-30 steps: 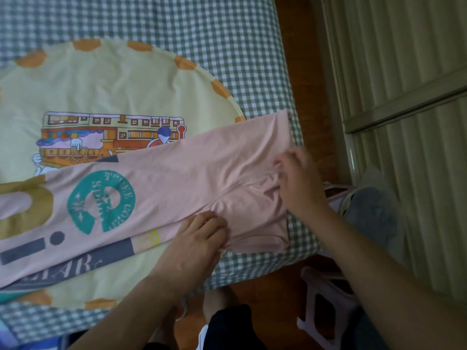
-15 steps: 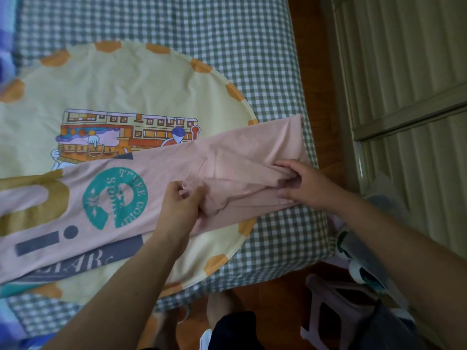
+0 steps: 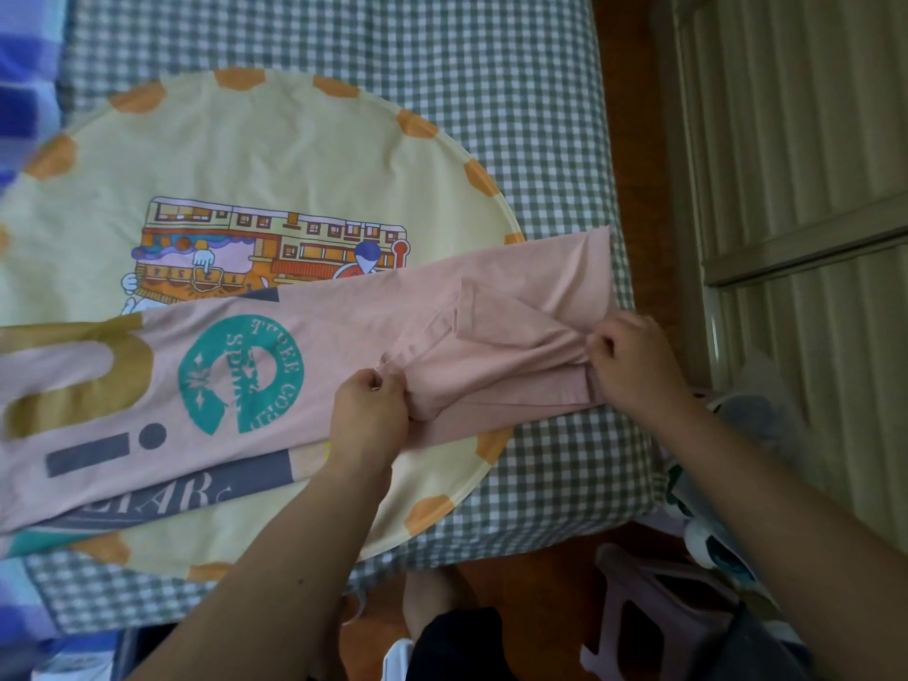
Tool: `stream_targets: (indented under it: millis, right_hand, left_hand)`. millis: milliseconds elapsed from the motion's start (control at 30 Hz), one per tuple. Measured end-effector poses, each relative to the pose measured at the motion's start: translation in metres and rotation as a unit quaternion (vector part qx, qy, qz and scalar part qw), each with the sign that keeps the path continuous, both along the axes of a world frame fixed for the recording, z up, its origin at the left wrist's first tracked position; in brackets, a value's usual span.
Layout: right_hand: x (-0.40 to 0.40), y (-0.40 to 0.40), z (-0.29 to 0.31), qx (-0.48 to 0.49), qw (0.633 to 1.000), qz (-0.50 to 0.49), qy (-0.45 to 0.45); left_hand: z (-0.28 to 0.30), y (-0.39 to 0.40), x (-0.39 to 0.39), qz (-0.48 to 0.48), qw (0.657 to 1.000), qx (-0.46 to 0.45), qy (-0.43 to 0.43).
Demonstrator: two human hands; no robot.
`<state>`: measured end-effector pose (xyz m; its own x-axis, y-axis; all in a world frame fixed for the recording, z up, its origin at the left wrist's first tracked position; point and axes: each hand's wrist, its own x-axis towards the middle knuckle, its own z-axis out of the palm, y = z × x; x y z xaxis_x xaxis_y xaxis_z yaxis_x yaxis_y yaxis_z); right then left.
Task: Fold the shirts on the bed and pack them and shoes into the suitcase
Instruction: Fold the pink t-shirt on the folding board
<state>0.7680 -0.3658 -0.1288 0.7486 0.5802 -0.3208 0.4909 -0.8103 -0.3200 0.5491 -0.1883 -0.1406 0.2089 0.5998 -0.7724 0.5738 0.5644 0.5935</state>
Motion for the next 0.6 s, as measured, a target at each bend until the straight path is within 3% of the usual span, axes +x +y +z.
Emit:
stream_targets:
  millis: [67,133,233,333,400,500,600]
  right_hand:
    - [-0.009,0.013,0.005,0.007,0.994,0.081,-0.078]
    - [-0.016,0.038,0.009,0.042,0.986,0.155,-0.055]
    - [-0.019,0.075,0.0,0.006,0.964,0.266,-0.022]
    - [-0.022,0.095,-0.01,0.042,0.946,0.316,-0.056]
    - [-0.022,0.098,-0.004,0.11,0.958,0.258,-0.06]
    - [-0.018,0.082,0.019,0.178,0.981,0.077,-0.028]
    - [-0.023,0.04,0.055,0.269,0.96,-0.063,0.049]
  left_hand:
    - [-0.001,0.0,0.002,-0.015,0.999,0.029,0.004]
    - [0.001,-0.002,0.002,-0.039,0.996,0.078,0.005]
    - [0.002,-0.003,-0.001,-0.115,0.982,0.151,0.004]
    - [0.0,0.001,-0.001,-0.118,0.983,0.14,0.02]
    - [0.002,0.004,0.0,-0.118,0.982,0.145,0.041]
    - [0.015,0.004,-0.007,-0.164,0.964,0.21,0.006]
    - [0.036,-0.004,-0.025,-0.281,0.889,0.342,-0.118]
